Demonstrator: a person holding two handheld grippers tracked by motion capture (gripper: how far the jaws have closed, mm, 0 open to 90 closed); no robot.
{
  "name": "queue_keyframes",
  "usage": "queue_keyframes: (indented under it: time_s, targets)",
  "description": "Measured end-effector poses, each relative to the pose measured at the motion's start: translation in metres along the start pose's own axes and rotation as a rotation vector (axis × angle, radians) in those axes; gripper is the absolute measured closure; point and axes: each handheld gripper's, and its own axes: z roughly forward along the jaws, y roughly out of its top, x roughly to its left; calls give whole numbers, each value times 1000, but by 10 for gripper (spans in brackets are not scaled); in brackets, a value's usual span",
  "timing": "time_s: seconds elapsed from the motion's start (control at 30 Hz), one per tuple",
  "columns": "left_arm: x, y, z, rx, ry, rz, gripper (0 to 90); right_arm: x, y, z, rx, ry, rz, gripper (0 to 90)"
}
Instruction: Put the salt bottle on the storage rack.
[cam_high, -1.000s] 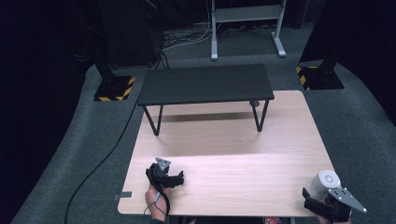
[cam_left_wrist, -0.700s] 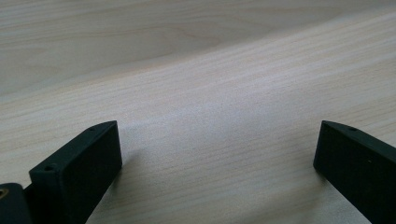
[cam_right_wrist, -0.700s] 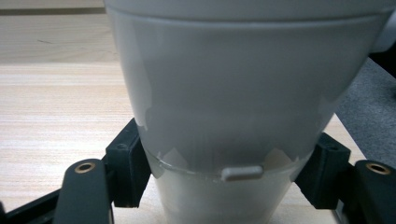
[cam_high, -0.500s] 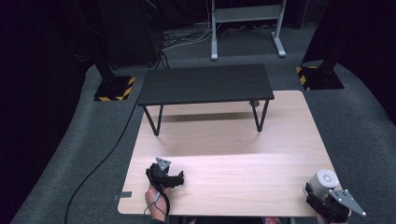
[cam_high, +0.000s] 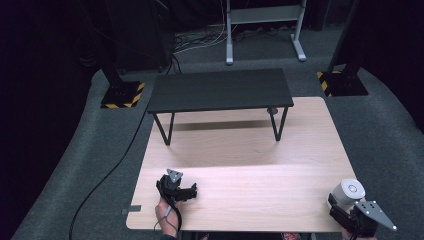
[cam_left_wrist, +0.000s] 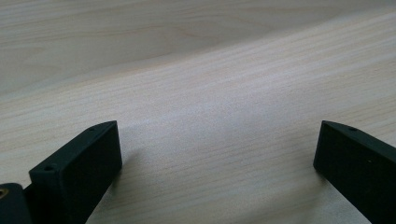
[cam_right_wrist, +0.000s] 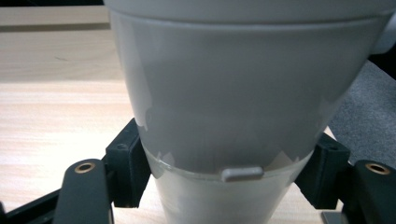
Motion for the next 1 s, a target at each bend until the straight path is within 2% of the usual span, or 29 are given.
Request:
queue_keyframes:
  time_s: [0.43,0.77,1.0]
  targets:
    - [2,0,0,3,-9,1,2,9,37,-7,-4,9,-19,295]
    - [3,1,0,6,-16,-1,2,19,63,1,17,13,-46,295]
    - [3,1,0,8,-18,4,2,25,78,7,12,21,-63,295]
